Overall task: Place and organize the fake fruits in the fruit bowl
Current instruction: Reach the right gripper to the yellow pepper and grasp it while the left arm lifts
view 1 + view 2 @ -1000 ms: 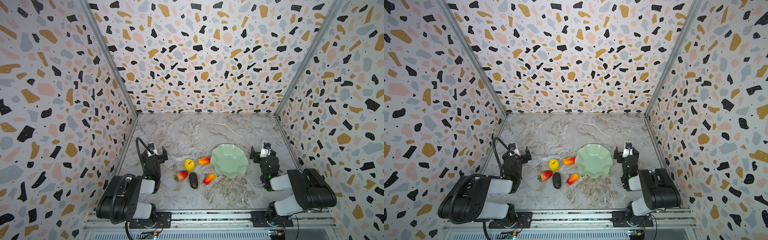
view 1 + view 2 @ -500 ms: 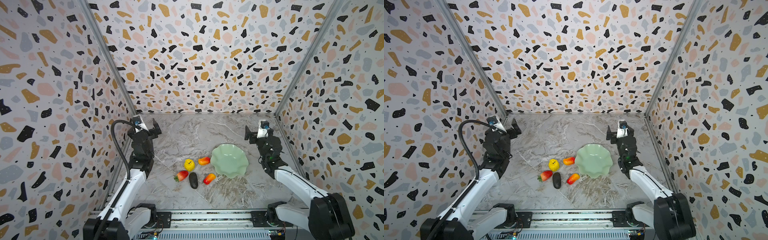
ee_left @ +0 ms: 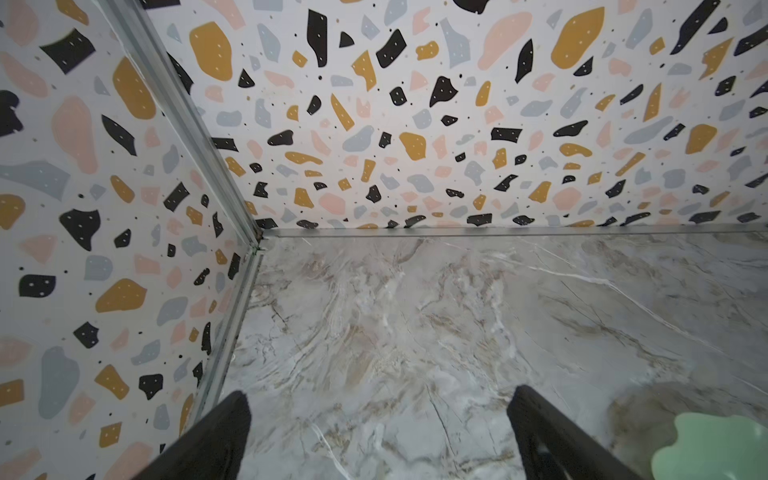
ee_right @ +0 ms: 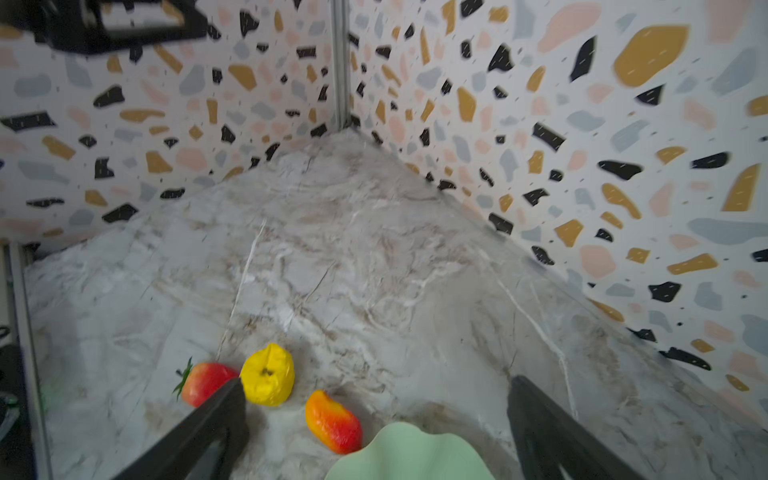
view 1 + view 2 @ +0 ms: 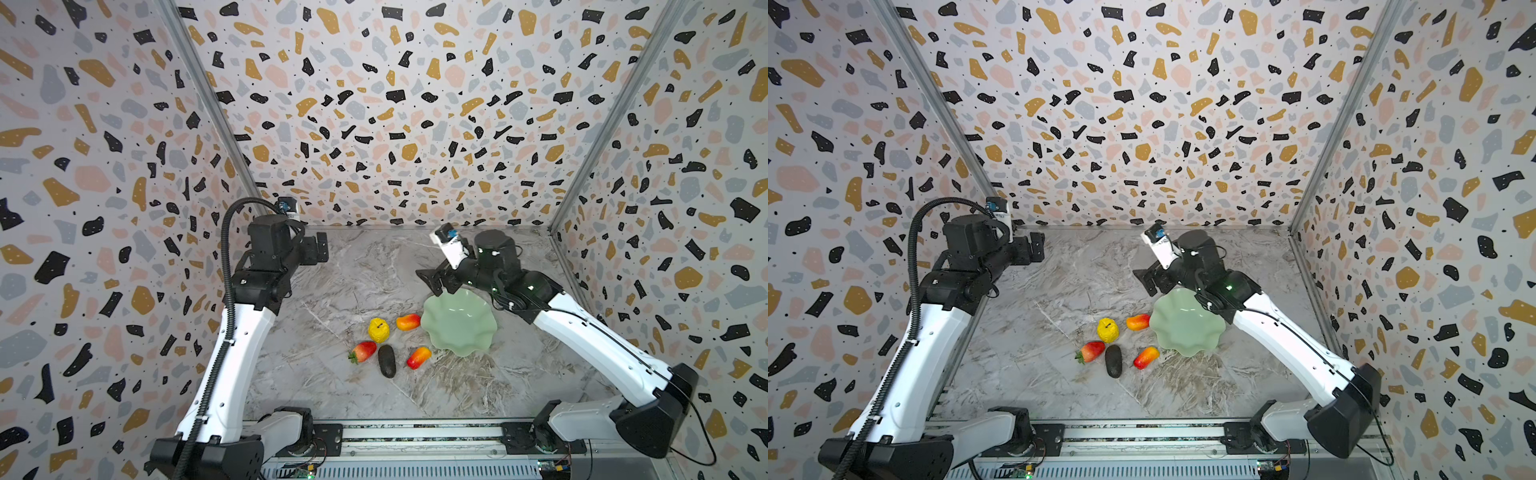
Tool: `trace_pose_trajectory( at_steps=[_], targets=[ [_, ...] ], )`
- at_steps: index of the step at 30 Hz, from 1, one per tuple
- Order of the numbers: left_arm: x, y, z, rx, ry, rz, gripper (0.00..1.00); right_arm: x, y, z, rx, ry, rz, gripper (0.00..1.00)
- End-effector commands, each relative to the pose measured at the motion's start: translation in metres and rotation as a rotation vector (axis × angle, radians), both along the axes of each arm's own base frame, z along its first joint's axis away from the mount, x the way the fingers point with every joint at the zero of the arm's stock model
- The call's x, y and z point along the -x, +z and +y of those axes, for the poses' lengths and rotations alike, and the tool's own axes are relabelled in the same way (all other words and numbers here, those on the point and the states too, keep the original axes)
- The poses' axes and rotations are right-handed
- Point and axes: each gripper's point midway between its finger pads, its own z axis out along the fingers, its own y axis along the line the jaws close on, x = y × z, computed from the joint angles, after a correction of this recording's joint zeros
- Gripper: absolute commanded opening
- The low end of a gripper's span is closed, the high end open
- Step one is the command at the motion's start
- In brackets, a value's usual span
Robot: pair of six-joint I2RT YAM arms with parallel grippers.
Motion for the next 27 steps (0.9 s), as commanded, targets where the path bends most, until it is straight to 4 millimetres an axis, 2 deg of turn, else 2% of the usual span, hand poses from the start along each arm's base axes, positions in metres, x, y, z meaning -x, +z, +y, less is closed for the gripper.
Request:
trace_pose_trajectory(
  at_steps=[1,4,5,6,7,8,10,13,17,20,22,27],
  targets=[
    [0.024,0.018,-0.007,0.026,-0.041,0.057,0.99,0.032,-0.042,0.013,0.181,0.08,0.105,0.99],
    [0.036,0.024,0.0,-0.022,-0.023,0.112,1.0,0.051,-0.076,0.035,0.257,0.143,0.141,0.99],
    [0.04,0.021,0.002,-0.056,-0.036,0.13,1.0,0.056,-0.084,0.041,0.273,0.162,0.15,0.99],
    [0.046,0.01,0.01,-0.115,-0.014,0.165,1.0,0.058,-0.094,0.047,0.291,0.172,0.155,0.99],
    [0.049,0.006,0.024,-0.141,0.074,0.173,1.0,0.06,-0.103,0.052,0.304,0.18,0.163,0.99],
    [0.052,0.005,0.027,-0.145,0.091,0.17,1.0,0.063,-0.111,0.056,0.311,0.192,0.169,0.99],
    [0.052,0.005,0.015,-0.107,0.032,0.152,0.99,0.064,-0.126,0.066,0.316,0.21,0.192,0.99],
    [0.042,0.009,0.017,-0.035,0.035,0.121,1.0,0.063,-0.145,0.078,0.348,0.228,0.219,0.99],
    [0.027,0.017,0.012,0.004,0.019,0.118,1.0,0.059,-0.163,0.092,0.375,0.246,0.235,0.99],
    [0.021,0.019,0.022,0.002,0.076,0.107,1.0,0.059,-0.176,0.102,0.386,0.269,0.263,0.99],
    [0.021,0.017,0.033,0.026,0.109,0.106,1.0,0.062,-0.182,0.109,0.386,0.289,0.276,1.0],
    [0.032,0.019,0.042,0.008,0.073,0.122,1.0,0.062,-0.195,0.124,0.39,0.309,0.304,0.99]
  ],
)
